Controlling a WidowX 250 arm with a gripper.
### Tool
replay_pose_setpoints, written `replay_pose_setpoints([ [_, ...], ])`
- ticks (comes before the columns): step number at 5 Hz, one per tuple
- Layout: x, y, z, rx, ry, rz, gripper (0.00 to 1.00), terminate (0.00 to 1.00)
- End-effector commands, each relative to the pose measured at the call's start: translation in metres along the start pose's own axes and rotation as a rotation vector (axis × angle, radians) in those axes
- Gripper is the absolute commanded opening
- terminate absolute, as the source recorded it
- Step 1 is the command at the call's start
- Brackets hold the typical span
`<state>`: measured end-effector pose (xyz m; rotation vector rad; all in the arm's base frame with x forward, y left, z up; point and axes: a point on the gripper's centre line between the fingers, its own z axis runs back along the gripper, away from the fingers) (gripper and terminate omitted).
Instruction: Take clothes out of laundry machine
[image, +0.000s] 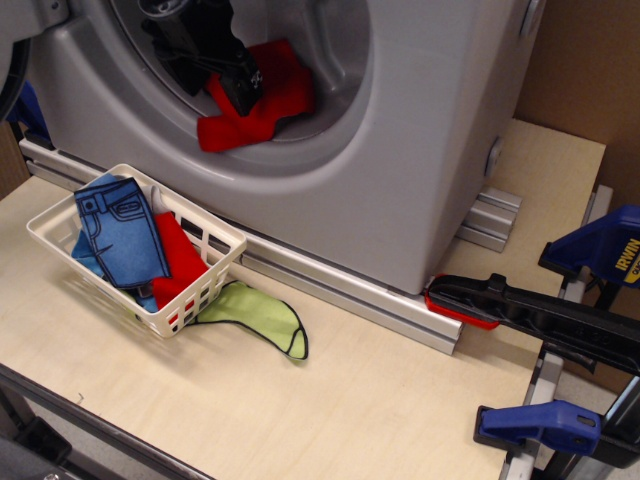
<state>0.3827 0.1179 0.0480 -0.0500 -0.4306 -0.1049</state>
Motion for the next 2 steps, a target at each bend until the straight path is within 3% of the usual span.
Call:
replay_pose_setpoints([
  [1, 0.0178, -0.0053, -0.0063, 0.008, -0.002, 0.005, 1.00, 0.00],
  [2, 0.0215, -0.0077, -0.0071, 0.034, 0.017, 0.010, 0.00, 0.00],
])
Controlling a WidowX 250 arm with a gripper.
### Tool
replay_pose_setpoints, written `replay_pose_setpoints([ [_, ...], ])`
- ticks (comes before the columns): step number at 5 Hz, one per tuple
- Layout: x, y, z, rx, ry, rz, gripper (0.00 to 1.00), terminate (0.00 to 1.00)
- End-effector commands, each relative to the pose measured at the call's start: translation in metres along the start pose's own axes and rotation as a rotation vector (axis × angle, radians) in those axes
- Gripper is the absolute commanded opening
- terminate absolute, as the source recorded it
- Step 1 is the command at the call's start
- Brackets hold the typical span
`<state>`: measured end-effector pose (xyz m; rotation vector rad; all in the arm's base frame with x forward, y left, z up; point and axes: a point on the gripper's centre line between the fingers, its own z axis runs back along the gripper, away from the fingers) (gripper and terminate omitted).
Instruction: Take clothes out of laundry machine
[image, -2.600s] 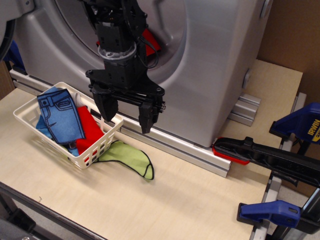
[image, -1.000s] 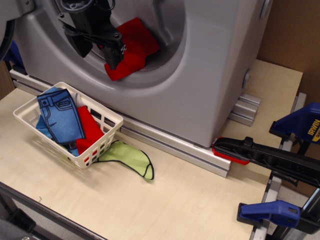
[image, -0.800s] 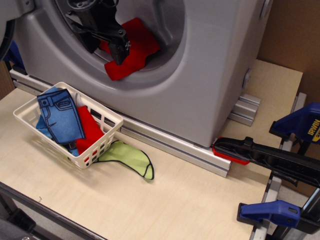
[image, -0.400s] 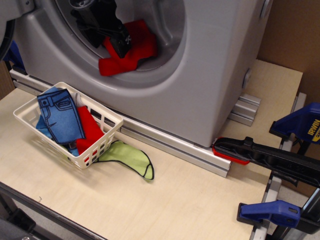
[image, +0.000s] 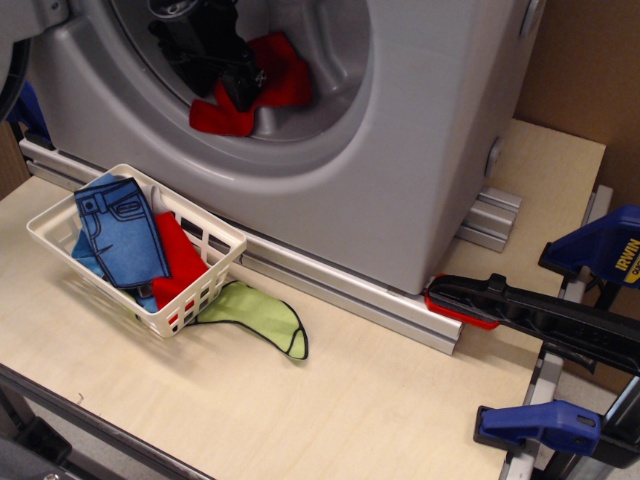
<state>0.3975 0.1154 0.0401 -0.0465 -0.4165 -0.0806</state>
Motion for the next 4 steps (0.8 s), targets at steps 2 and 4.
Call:
replay_pose_setpoints([
  [2, 0.003, -0.008, 0.020, 0.087, 0.004, 0.023, 0.00, 0.00],
  [4, -0.033, -0.008, 0.057, 0.203, 0.052, 0.120, 0.00, 0.00],
])
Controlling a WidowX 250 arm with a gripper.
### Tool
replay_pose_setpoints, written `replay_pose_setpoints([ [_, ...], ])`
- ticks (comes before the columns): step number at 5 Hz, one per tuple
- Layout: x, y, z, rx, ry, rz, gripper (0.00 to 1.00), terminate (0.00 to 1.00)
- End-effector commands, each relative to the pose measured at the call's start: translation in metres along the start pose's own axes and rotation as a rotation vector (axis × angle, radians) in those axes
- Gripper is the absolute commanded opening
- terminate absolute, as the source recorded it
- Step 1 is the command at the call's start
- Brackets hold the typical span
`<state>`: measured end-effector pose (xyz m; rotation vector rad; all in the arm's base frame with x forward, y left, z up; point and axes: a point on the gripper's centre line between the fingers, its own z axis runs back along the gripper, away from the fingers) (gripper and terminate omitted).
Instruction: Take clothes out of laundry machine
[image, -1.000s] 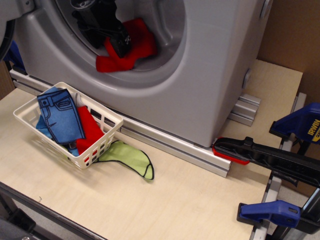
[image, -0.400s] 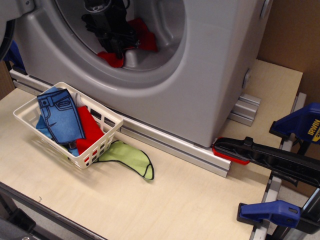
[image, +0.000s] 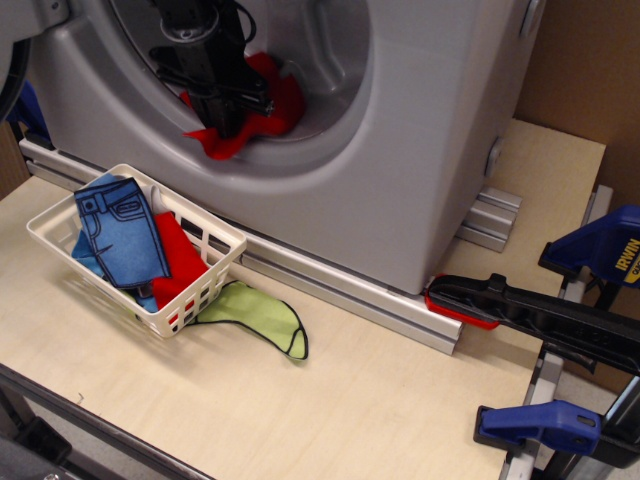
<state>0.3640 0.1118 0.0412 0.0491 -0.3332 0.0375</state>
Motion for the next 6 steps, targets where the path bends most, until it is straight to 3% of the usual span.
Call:
replay_pose_setpoints([
  [1, -0.045, 0.006, 0.053, 0.107, 0.101, 0.132, 0.00, 0.00],
  [2, -0.075, 0.021, 0.055, 0.118, 0.166, 0.226, 0.00, 0.00],
  [3, -0.094, 0.029, 0.035, 0.141, 0.265, 0.267, 0.00, 0.00],
  [4, -0.108, 0.029, 0.018, 0.138, 0.323, 0.258, 0.00, 0.00],
  [5, -0.112, 0.021, -0.007, 0.046, 0.284, 0.213, 0.00, 0.00],
  [6, -0.116, 0.020, -0.023, 0.001, 0.251, 0.220, 0.00, 0.00],
])
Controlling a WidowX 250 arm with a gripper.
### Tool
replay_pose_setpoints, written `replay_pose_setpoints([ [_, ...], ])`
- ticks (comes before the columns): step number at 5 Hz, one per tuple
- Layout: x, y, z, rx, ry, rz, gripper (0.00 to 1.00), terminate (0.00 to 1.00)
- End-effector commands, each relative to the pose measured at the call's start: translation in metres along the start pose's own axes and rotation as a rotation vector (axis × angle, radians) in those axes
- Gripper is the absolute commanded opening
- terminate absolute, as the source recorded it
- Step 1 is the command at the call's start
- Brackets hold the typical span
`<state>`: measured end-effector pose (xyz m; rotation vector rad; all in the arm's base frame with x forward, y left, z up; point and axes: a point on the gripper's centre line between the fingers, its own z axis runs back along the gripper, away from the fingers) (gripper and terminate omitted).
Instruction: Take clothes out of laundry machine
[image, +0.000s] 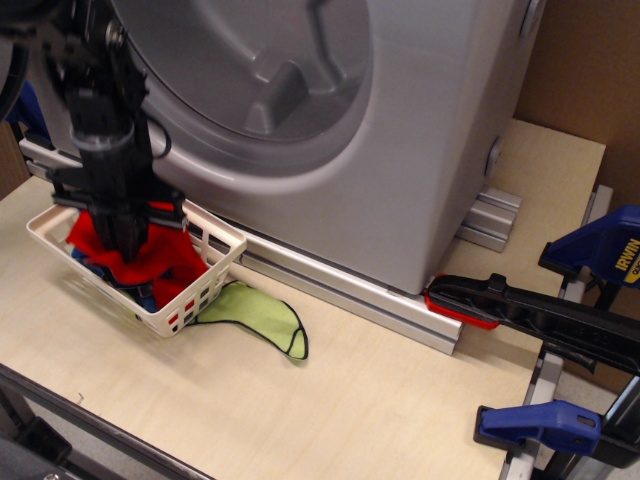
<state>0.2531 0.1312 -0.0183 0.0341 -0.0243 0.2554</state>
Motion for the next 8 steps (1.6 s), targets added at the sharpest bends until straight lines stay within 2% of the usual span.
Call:
replay_pose_setpoints([
  [1, 0.006, 0.000, 0.001, -0.002, -0.059, 0.089, 0.00, 0.00],
  [2, 0.000, 0.005, 0.018, -0.030, -0.132, 0.174, 1.00, 0.00],
  [3, -0.003, 0.010, 0.028, -0.020, -0.145, 0.175, 1.00, 0.00],
  [4, 0.002, 0.009, 0.044, 0.034, -0.107, 0.200, 1.00, 0.00],
  [5, 0.010, 0.005, 0.068, 0.051, -0.121, 0.176, 1.00, 0.00],
  [7, 0.010, 0.005, 0.068, 0.051, -0.121, 0.176, 1.00, 0.00],
  [8, 0.010, 0.005, 0.068, 0.051, -0.121, 0.176, 1.00, 1.00],
])
